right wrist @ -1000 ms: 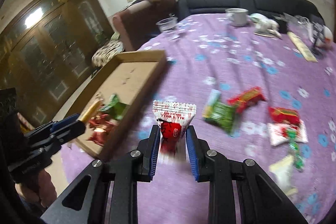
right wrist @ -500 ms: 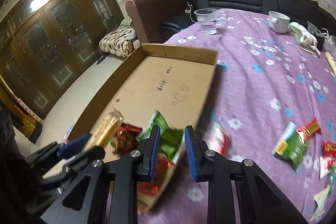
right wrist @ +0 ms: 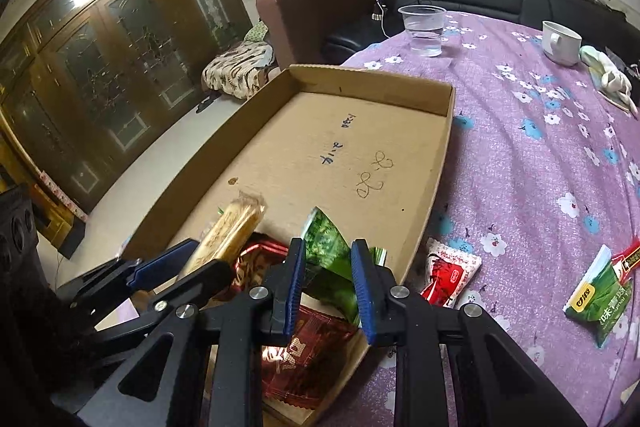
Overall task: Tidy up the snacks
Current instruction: 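Lower both packets into the box and open both grippers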
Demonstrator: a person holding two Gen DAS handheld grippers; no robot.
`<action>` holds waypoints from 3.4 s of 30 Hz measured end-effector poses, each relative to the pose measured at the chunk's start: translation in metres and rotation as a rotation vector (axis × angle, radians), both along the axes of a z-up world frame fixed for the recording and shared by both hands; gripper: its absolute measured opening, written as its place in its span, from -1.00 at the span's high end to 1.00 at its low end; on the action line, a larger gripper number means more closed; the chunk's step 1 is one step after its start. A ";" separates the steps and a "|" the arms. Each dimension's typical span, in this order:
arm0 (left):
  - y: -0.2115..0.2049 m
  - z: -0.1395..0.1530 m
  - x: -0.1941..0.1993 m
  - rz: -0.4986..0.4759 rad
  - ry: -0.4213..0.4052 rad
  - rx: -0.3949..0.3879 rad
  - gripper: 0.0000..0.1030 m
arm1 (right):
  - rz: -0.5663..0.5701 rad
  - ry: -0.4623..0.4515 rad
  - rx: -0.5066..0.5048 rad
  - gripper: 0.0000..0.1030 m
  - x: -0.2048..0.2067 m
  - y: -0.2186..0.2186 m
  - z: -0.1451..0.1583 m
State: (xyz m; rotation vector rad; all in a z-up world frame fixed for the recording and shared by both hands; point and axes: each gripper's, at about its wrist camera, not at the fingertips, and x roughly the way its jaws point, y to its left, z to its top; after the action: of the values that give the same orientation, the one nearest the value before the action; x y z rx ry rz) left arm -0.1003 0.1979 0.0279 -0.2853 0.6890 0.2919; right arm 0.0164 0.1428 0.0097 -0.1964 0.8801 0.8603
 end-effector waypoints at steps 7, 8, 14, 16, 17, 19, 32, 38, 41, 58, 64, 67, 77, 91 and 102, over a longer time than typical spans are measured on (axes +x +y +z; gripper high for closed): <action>-0.004 -0.003 -0.002 0.009 -0.032 0.030 0.39 | 0.016 -0.040 -0.002 0.54 -0.006 0.002 -0.001; -0.004 -0.002 -0.002 0.010 -0.035 0.031 0.39 | 0.017 -0.047 -0.003 0.54 -0.007 0.002 -0.001; 0.000 -0.002 -0.002 0.032 -0.047 0.015 0.39 | 0.024 -0.064 -0.001 0.54 -0.011 0.003 -0.001; -0.001 -0.002 -0.002 0.036 -0.046 0.018 0.39 | 0.023 -0.069 0.000 0.54 -0.012 0.003 -0.001; 0.000 -0.002 -0.003 0.035 -0.046 0.018 0.39 | 0.023 -0.070 0.000 0.54 -0.012 0.003 -0.001; -0.001 -0.002 -0.003 0.036 -0.045 0.018 0.39 | 0.024 -0.068 0.003 0.54 -0.015 0.002 -0.001; -0.002 -0.002 -0.002 0.042 -0.041 0.030 0.39 | 0.027 -0.065 0.011 0.54 -0.015 0.000 -0.001; -0.003 -0.002 -0.003 0.043 -0.043 0.035 0.39 | 0.024 -0.065 0.017 0.54 -0.014 -0.001 -0.001; -0.004 -0.002 -0.002 0.043 -0.042 0.035 0.39 | 0.024 -0.064 0.019 0.54 -0.014 -0.001 -0.001; -0.003 -0.002 -0.002 0.043 -0.042 0.035 0.39 | 0.023 -0.064 0.021 0.48 -0.014 -0.002 -0.001; -0.003 -0.001 -0.002 0.041 -0.042 0.036 0.38 | 0.022 -0.068 0.023 0.48 -0.015 -0.002 -0.001; -0.003 -0.001 -0.002 0.040 -0.043 0.038 0.38 | 0.023 -0.067 0.025 0.48 -0.015 -0.002 0.000; -0.003 0.000 -0.002 0.041 -0.048 0.044 0.38 | 0.022 -0.067 0.027 0.44 -0.016 -0.003 0.000; -0.003 0.001 -0.004 0.046 -0.057 0.049 0.20 | 0.015 -0.081 0.080 0.22 -0.018 -0.009 0.008; -0.006 0.004 -0.008 0.048 -0.084 0.065 -0.06 | 0.004 -0.099 0.129 0.06 -0.019 -0.018 0.017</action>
State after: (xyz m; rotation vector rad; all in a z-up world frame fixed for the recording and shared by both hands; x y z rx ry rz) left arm -0.1079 0.1924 0.0322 -0.2511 0.5896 0.3458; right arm -0.0028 0.1250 0.0268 -0.1270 0.7297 0.9008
